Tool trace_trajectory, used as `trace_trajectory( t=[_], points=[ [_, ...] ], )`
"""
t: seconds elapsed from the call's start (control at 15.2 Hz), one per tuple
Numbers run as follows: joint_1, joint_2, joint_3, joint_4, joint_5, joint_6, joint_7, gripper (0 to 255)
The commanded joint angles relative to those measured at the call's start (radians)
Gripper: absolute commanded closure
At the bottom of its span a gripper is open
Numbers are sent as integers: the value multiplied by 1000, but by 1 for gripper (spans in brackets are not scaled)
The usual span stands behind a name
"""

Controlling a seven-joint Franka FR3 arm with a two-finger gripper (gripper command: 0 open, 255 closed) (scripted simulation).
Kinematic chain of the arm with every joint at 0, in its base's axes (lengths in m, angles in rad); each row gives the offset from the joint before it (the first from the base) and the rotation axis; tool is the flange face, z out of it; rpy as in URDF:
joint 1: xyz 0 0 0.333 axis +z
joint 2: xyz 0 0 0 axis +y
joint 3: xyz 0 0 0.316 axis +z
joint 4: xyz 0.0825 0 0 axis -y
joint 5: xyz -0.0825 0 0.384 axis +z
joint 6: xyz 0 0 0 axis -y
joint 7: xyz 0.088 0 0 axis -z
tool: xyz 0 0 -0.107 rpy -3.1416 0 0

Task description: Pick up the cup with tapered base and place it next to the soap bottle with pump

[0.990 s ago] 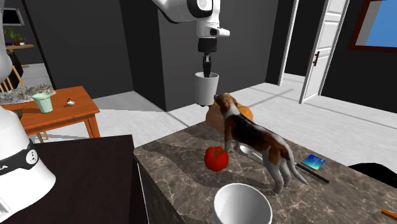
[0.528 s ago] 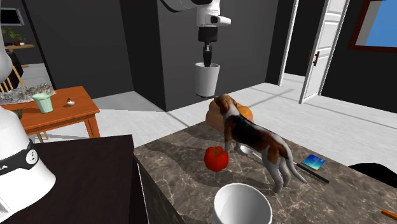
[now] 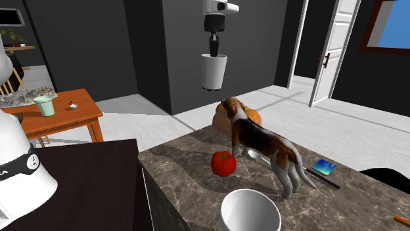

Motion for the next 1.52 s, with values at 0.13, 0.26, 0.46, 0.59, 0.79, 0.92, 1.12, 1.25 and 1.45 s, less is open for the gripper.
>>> trace_trajectory(
  t=[0.13, 0.26, 0.46, 0.59, 0.79, 0.92, 1.12, 1.25, 1.45],
  points=[
    [4, -2, 2, 52, 3, -54, -5, 255],
    [5, -3, 3, 77, 4, -80, -8, 255],
    [8, -4, 3, 109, 5, -112, -10, 255],
    [-30, -40, -7, 58, 17, -92, -53, 255],
    [-82, -87, -25, -6, 32, -66, -118, 255],
    [-115, -113, -40, -40, 41, -52, -163, 255],
    [-161, -144, -63, -81, 51, -34, -230, 255],
    [-191, -159, -79, -101, 56, -24, -275, 255],
    [-233, -175, -105, -122, 62, -12, -343, 255]
  ],
)
